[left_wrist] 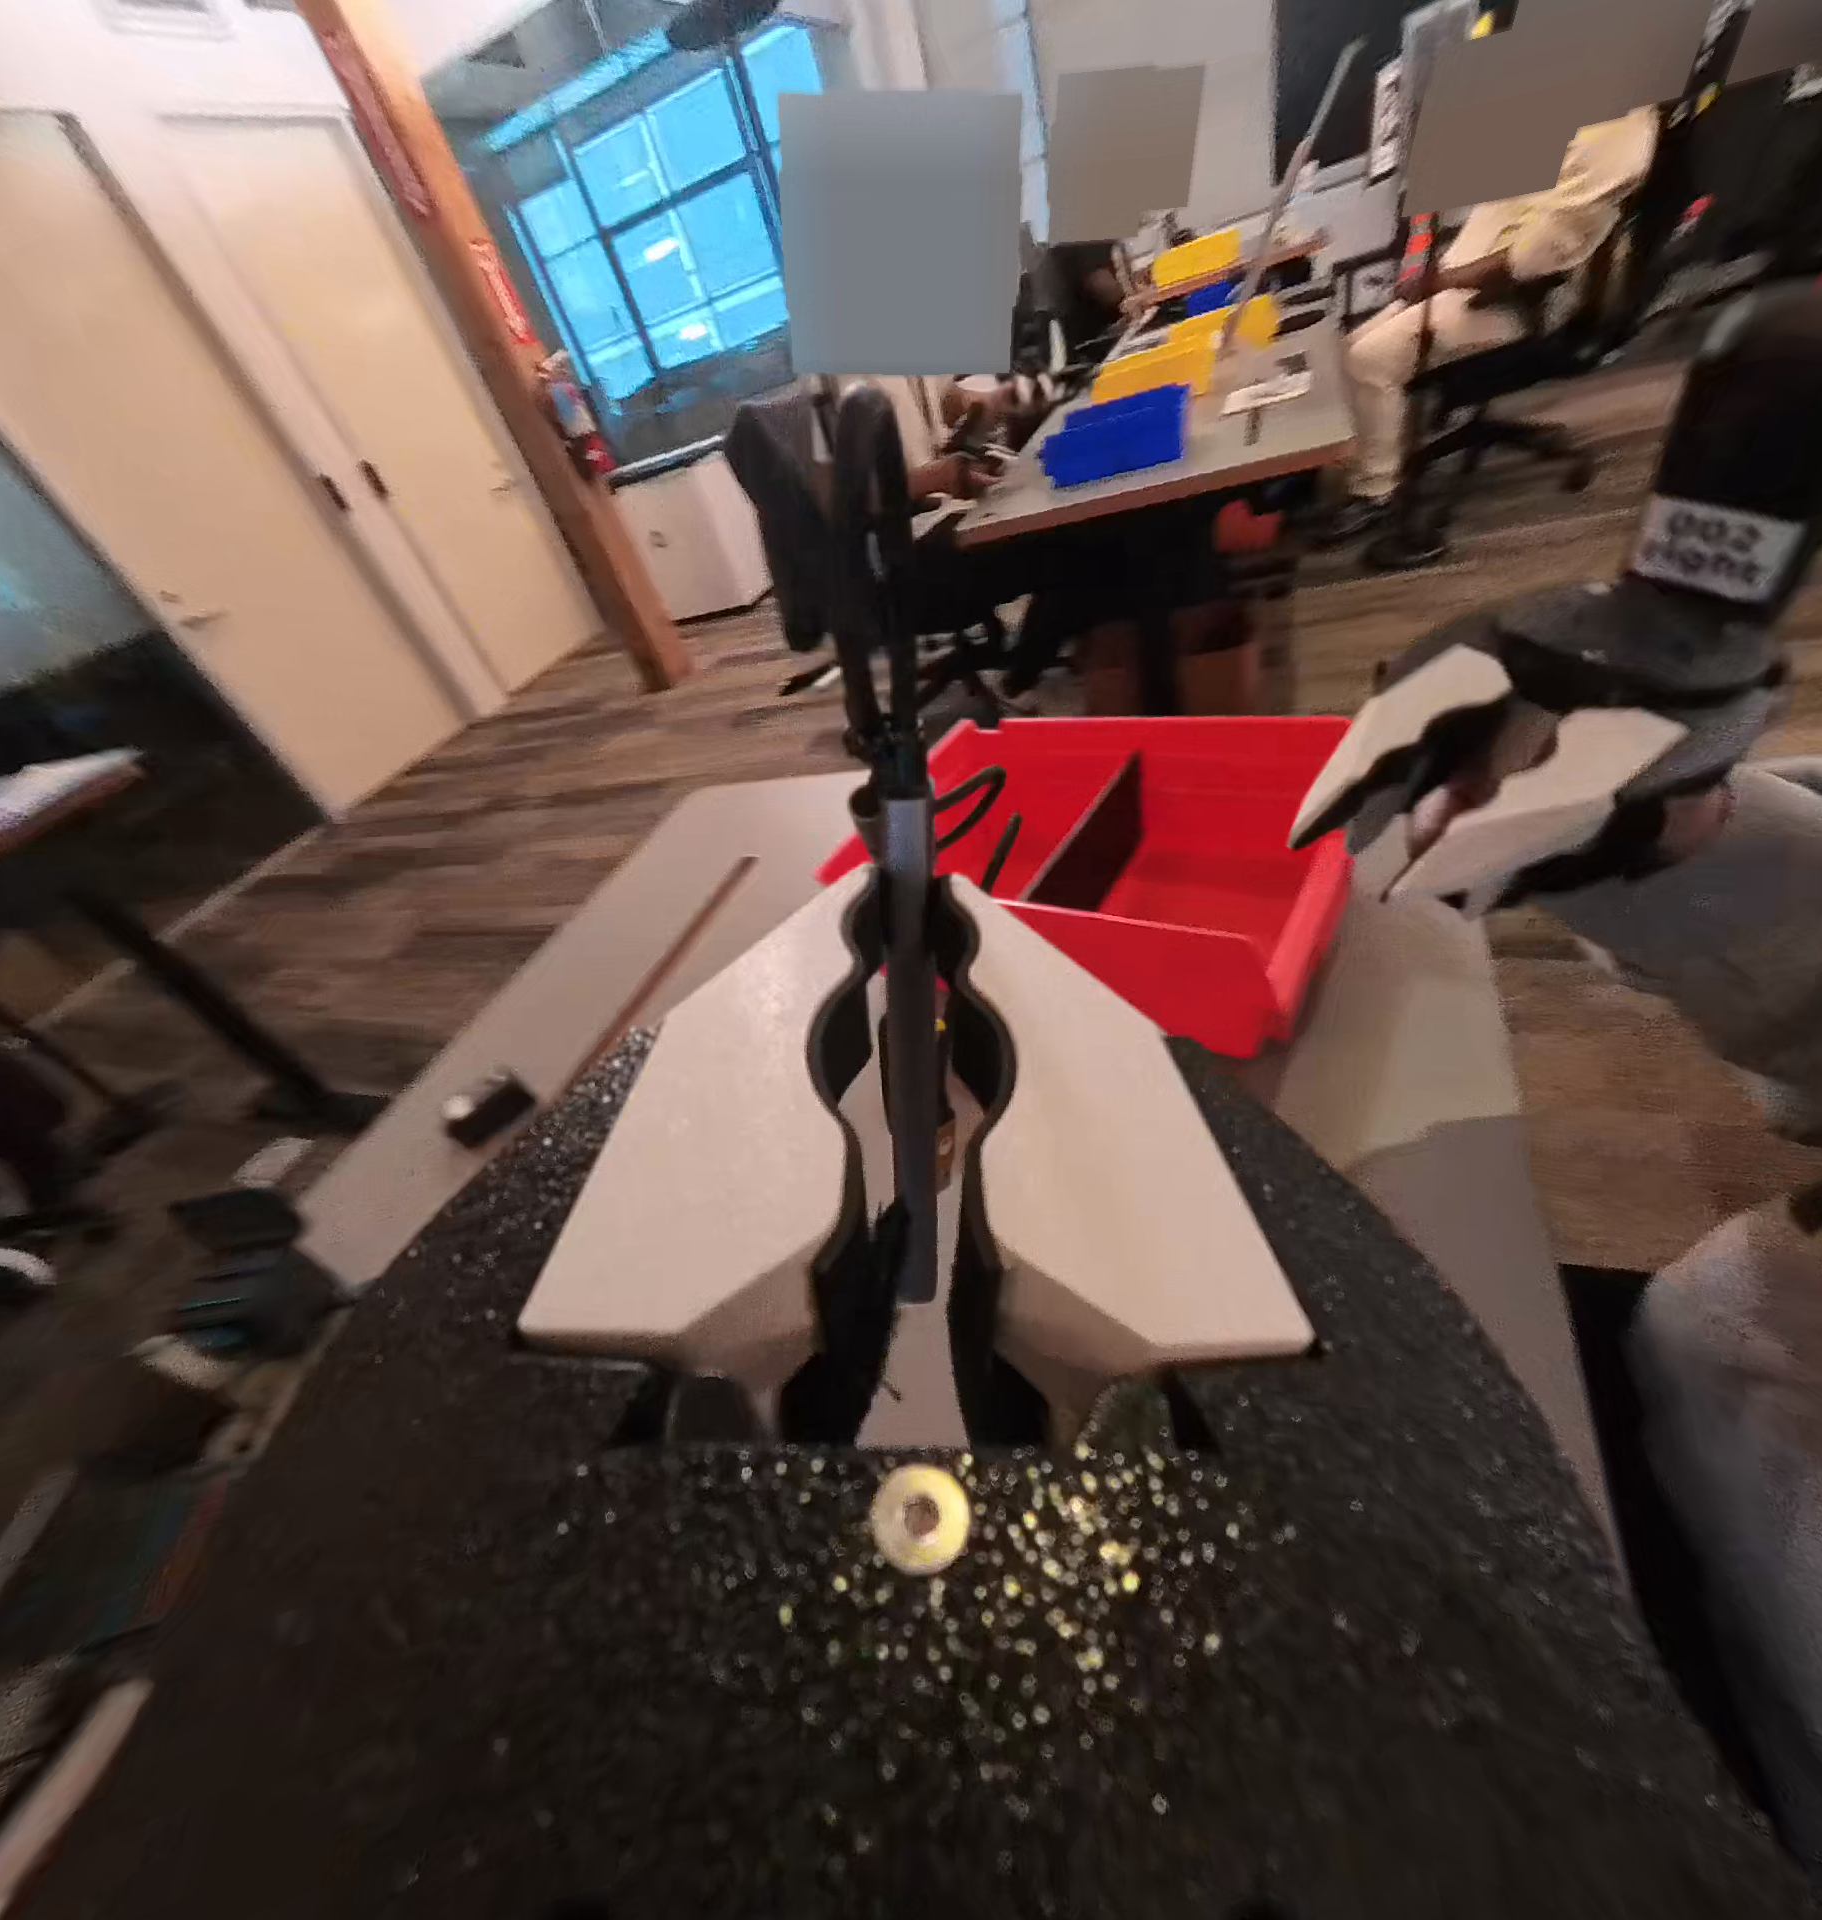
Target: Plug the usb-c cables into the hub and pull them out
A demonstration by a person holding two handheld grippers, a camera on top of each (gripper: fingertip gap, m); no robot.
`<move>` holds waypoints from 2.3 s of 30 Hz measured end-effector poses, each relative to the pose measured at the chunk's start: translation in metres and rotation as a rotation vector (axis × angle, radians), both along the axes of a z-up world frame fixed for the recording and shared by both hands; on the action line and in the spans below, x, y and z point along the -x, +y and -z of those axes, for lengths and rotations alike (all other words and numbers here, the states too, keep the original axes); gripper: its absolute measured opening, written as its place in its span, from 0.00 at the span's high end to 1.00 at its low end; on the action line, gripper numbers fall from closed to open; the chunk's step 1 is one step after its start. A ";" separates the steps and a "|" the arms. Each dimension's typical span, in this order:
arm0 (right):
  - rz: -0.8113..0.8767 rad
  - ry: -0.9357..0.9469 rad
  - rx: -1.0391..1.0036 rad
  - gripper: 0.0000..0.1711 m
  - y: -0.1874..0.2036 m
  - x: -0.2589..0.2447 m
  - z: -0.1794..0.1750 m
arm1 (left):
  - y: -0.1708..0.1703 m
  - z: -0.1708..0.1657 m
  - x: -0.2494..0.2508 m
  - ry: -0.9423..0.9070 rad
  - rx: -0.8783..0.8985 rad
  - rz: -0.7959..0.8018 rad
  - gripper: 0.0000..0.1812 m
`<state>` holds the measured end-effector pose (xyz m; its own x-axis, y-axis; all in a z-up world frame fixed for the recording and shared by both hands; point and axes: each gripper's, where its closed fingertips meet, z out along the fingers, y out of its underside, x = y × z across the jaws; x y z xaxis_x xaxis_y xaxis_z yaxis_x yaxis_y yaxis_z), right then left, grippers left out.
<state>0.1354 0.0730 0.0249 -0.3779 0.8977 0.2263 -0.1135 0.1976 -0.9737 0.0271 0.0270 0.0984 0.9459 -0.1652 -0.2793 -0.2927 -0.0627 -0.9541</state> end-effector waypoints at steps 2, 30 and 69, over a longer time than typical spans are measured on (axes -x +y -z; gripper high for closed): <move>-0.160 -0.054 0.004 0.88 -0.023 -0.001 -0.003 | 0.010 0.028 -0.009 -0.091 -0.004 0.018 0.97; -0.456 -0.342 -0.181 0.97 -0.055 0.046 0.083 | -0.005 0.152 -0.063 -0.173 0.261 0.217 0.82; -0.308 -0.174 -0.334 0.98 0.005 -0.010 0.012 | -0.092 0.105 -0.034 -0.164 -0.033 0.091 0.96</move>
<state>0.1456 0.0778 0.0132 -0.6727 0.6270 0.3928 -0.0568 0.4856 -0.8723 0.0607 -0.0645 -0.0069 0.9608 -0.2451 -0.1293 -0.1361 -0.0111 -0.9906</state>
